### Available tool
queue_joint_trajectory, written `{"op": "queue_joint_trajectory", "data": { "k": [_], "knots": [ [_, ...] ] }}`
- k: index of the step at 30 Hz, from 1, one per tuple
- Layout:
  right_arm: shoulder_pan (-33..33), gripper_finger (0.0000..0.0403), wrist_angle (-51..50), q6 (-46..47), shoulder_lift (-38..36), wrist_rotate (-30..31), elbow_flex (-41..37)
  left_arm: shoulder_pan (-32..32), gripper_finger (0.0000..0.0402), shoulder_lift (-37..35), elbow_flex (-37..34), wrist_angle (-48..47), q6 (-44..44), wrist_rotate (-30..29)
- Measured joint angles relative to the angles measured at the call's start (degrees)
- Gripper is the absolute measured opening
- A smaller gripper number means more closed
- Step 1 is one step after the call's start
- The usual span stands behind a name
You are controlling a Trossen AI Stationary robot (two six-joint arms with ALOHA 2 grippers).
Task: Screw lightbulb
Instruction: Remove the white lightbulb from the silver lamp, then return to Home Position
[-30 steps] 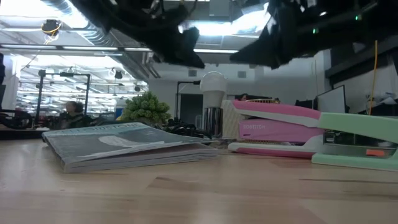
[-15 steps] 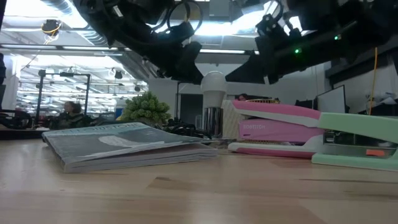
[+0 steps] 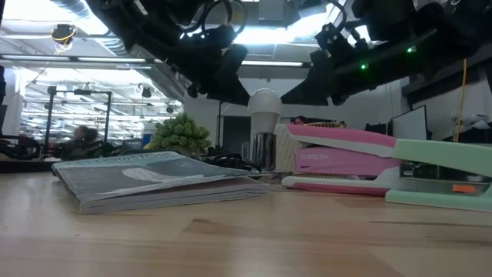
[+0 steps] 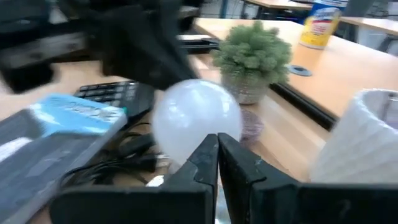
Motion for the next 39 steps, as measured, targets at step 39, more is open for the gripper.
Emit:
{"op": "queue_joint_trajectory", "data": {
  "k": [39],
  "knots": [
    [-2.13,0.0019,-4.09,-4.61,-16.73,-7.43,0.07,-3.0,0.0001,-11.4,0.07,2.27,10.24,1.27]
  ]
}}
